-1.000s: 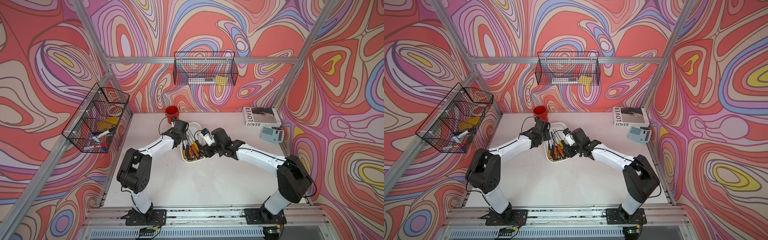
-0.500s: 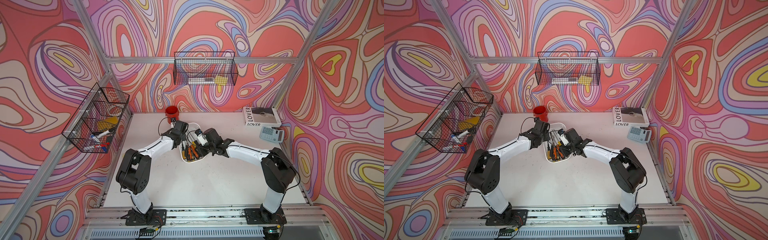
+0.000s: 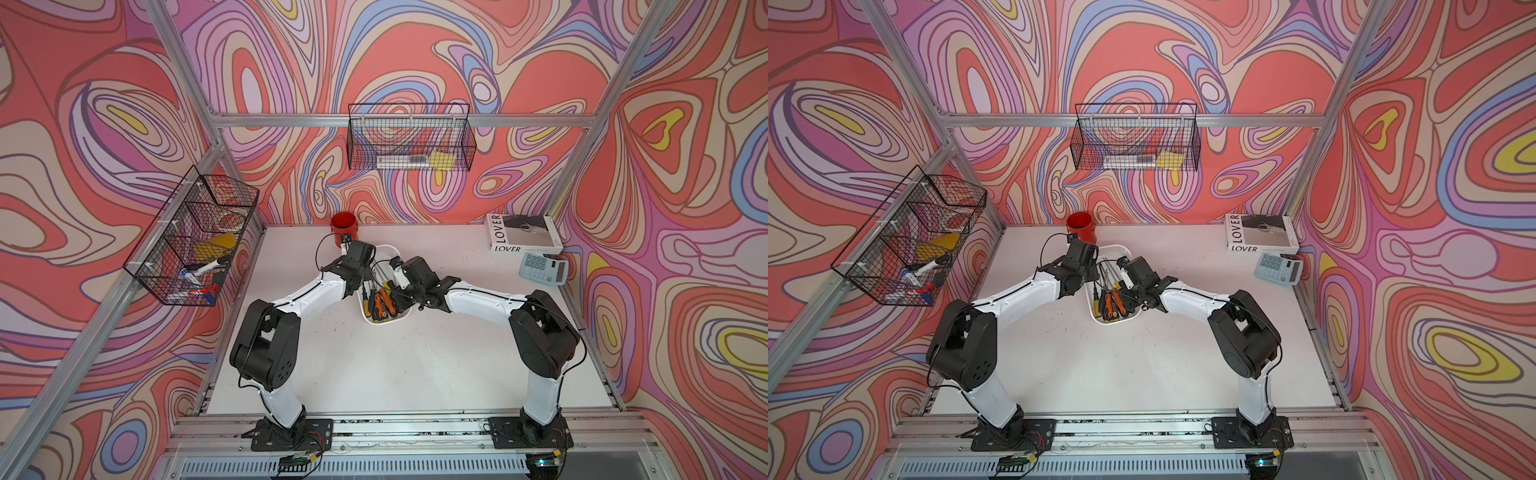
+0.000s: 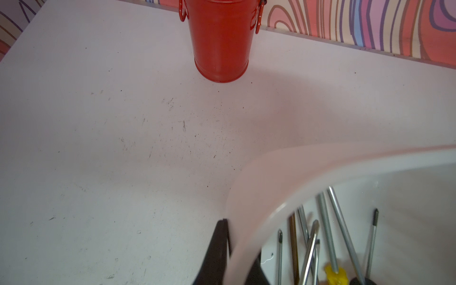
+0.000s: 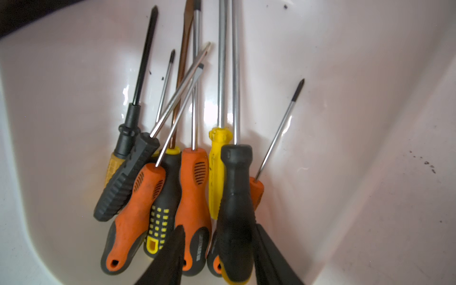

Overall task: Take out the screwdriver from the storage box
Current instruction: Pick up the screwdriver from the storage box.

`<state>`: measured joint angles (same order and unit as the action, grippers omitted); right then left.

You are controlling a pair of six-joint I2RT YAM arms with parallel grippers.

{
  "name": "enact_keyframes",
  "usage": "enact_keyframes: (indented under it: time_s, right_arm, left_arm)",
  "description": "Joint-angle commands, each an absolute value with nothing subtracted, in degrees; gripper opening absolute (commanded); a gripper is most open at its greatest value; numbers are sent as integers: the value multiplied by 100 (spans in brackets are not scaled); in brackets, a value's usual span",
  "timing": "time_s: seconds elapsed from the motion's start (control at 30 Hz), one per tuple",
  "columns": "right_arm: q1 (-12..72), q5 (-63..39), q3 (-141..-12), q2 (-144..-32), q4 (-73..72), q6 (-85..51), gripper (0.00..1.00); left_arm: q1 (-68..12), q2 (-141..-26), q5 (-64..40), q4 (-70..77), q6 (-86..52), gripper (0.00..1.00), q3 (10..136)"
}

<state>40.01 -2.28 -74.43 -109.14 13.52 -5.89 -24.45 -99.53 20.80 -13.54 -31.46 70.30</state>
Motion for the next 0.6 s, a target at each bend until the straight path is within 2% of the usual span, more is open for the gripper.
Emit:
enact_keyframes:
  time_s: [0.0,0.23,0.57]
  right_arm:
    - [4034,87,-7641,-11088,1501,-626,49]
    - [4052,237,-7975,-11434,1814,-710,47]
    - [4069,299,-8225,-11737,2123,-879,34]
  left_arm:
    - [-2425,-9703,2232,-1151,-3057,0,7066]
    - [-2424,-9745,2215,-1143,-3079,0,7086]
    - [-2425,-9721,2302,-1160,-3067,0,7071]
